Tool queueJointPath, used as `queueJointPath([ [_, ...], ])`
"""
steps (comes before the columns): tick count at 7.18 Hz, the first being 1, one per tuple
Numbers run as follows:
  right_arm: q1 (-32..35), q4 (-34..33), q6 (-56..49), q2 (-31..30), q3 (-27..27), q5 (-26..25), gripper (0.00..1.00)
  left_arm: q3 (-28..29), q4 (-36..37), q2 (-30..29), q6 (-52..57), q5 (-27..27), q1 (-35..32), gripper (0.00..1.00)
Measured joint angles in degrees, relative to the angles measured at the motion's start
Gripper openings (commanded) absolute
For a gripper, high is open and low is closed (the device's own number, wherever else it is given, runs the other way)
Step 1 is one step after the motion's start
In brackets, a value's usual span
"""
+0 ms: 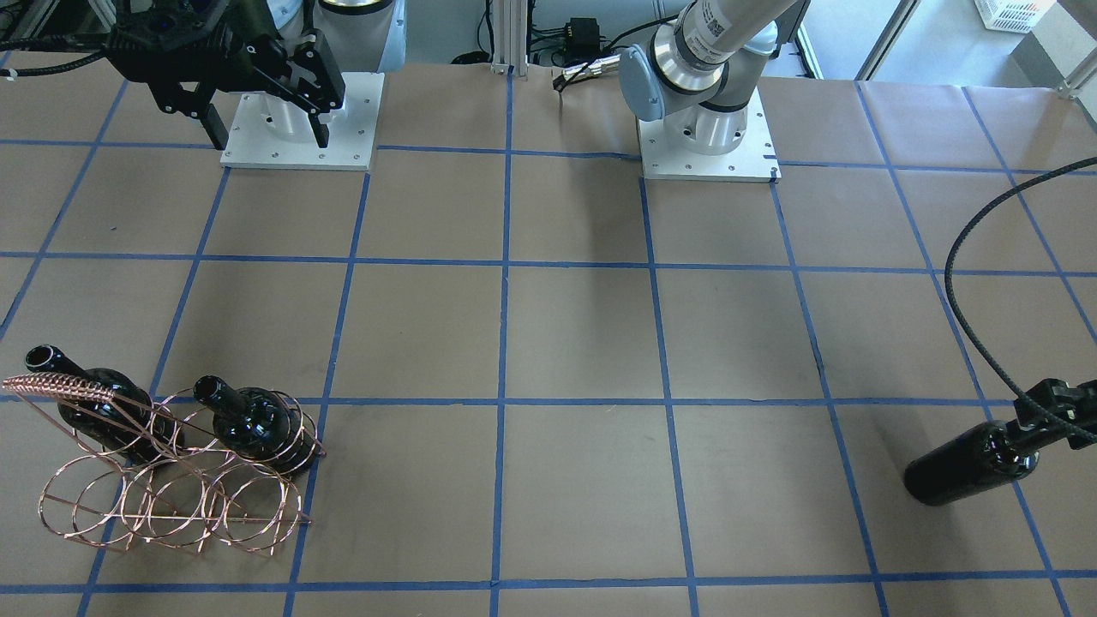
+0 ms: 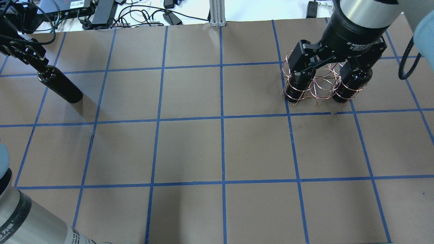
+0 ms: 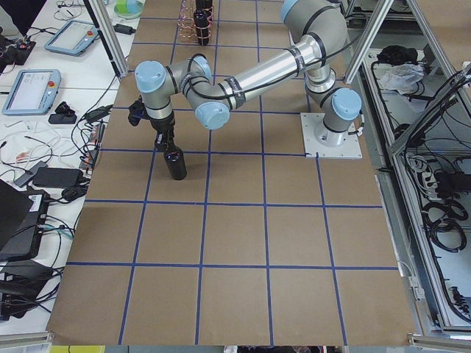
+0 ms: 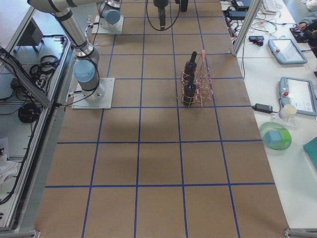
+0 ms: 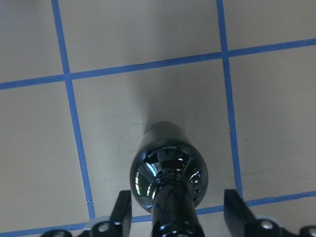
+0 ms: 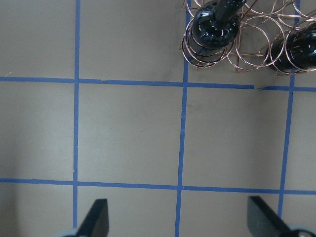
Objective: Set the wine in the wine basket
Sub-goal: 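Close the left gripper on the black bottle, then lift the bottle with the left gripper and carry it toward the table center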
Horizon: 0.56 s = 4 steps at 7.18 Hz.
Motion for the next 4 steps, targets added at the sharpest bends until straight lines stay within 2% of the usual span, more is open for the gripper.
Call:
queueJointPath([
  [2, 0.0, 0.0, 0.0, 0.0, 0.0, 0.0, 1.00, 0.0, 0.0, -0.1, -1.4, -0.5, 0.0, 0.67],
  [4, 0.0, 0.0, 0.0, 0.0, 0.0, -0.1, 1.00, 0.0, 0.0, -0.2, -1.9, -0.6, 0.0, 0.40],
])
